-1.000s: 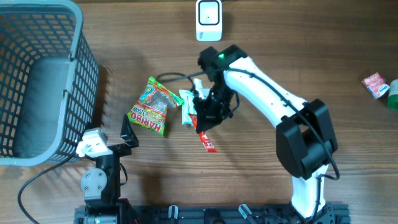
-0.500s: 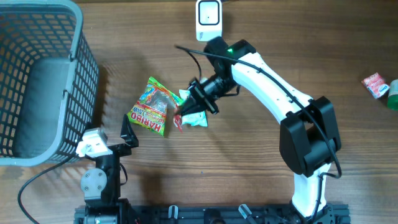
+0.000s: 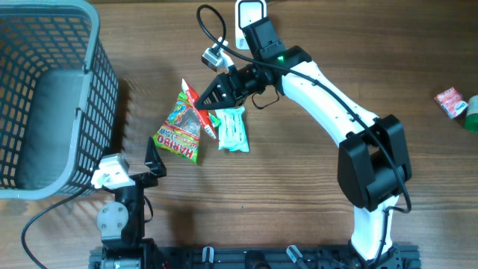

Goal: Scan the item barcode
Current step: 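Lift the Nescafe stick and hold it at the scanner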

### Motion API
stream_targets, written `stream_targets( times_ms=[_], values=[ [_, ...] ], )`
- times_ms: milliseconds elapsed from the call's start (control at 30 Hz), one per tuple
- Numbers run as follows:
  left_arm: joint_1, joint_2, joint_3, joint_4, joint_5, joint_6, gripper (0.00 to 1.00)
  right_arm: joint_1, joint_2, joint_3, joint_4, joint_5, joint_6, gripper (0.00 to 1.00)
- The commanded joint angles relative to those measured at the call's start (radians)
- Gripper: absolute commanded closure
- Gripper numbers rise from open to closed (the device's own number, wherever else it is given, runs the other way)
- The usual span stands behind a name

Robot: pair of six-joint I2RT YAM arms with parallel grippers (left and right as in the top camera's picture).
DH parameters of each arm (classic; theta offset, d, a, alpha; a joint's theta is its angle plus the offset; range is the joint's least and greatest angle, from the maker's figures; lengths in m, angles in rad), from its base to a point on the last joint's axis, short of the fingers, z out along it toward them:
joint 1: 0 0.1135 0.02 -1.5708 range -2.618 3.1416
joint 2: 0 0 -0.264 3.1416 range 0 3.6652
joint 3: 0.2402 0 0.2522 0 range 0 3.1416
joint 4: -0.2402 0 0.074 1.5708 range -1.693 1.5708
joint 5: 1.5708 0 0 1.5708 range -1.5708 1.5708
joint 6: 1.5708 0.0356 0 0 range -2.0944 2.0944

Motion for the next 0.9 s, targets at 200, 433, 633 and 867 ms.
stream_targets(
  times_ms=[200, 433, 633, 867],
  values=[
    [0.002, -0.008, -0.003, 0.0, -0.009, -0.002, 0.0, 0.003, 0.0, 0.011, 0.093, 0.282, -0.036, 0.96],
    [0.002, -0.008, -0.003, 0.0, -0.01, -0.002, 0.0, 0.026, 0.0, 0.01, -0.058, 0.842, -0.135, 0.96],
    [0.002, -0.008, -0.003, 0.0, -0.01, -0.002, 0.0, 0.008, 0.0, 0.01, -0.27, 1.688, 0.179, 0.96],
    [0.002, -0.008, -0.003, 0.0, -0.01, -0.002, 0.0, -0.06, 0.0, 0.01, -0.149, 1.743, 0.761, 0.95]
  ],
)
